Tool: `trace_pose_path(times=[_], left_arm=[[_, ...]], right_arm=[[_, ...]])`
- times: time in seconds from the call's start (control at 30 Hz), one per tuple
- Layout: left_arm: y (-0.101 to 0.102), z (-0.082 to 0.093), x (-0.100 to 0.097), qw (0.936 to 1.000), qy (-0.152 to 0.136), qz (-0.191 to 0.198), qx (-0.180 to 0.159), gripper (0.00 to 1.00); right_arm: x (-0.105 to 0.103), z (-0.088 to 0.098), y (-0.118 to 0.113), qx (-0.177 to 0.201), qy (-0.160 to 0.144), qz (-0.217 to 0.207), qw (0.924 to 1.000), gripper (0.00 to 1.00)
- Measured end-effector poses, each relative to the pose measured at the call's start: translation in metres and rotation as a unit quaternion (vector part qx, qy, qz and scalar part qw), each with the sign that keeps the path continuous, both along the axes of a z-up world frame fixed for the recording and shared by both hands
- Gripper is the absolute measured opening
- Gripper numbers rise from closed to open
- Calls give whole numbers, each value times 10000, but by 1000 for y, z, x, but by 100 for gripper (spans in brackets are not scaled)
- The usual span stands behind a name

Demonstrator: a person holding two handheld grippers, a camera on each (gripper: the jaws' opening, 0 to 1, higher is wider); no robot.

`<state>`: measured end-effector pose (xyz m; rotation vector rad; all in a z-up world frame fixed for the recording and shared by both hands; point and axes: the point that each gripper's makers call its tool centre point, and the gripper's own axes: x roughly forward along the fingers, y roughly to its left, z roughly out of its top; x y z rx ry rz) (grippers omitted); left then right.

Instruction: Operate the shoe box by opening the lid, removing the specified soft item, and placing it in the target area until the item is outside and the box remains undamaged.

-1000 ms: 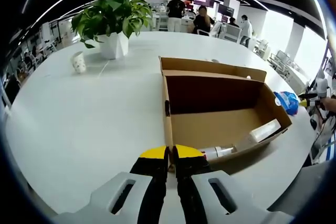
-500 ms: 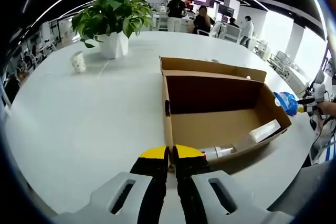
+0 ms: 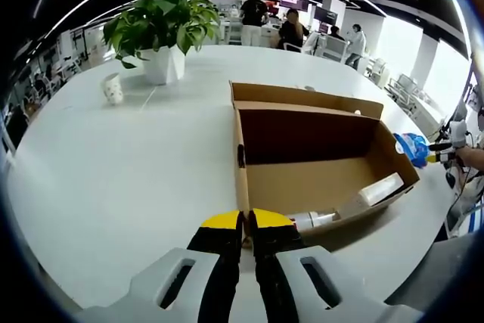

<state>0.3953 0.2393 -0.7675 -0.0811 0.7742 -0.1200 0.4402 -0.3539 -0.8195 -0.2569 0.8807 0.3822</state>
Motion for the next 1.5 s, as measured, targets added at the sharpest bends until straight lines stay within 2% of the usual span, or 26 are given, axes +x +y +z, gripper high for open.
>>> trace_pose_path(times=[0.27, 0.6, 0.7, 1.0, 1.5], left_arm=[[0, 0, 0, 10000, 2, -2, -2, 2], [0, 0, 0, 10000, -5, -6, -28, 2], [1, 0, 0, 10000, -13, -2, -40, 2], [1, 0, 1, 10000, 0, -22, 8, 2], [1, 0, 1, 10000, 5, -22, 30, 2]], right_arm=[[2, -7, 5, 47, 147, -29, 9999, 48], [1, -14, 3, -70, 305, 571, 9979, 48], [3, -13, 2, -197, 288, 875, 9956, 48], [10, -15, 0, -450, 303, 1325, 9897, 47], [19, -16, 1, -643, 294, 1613, 9844, 47]])
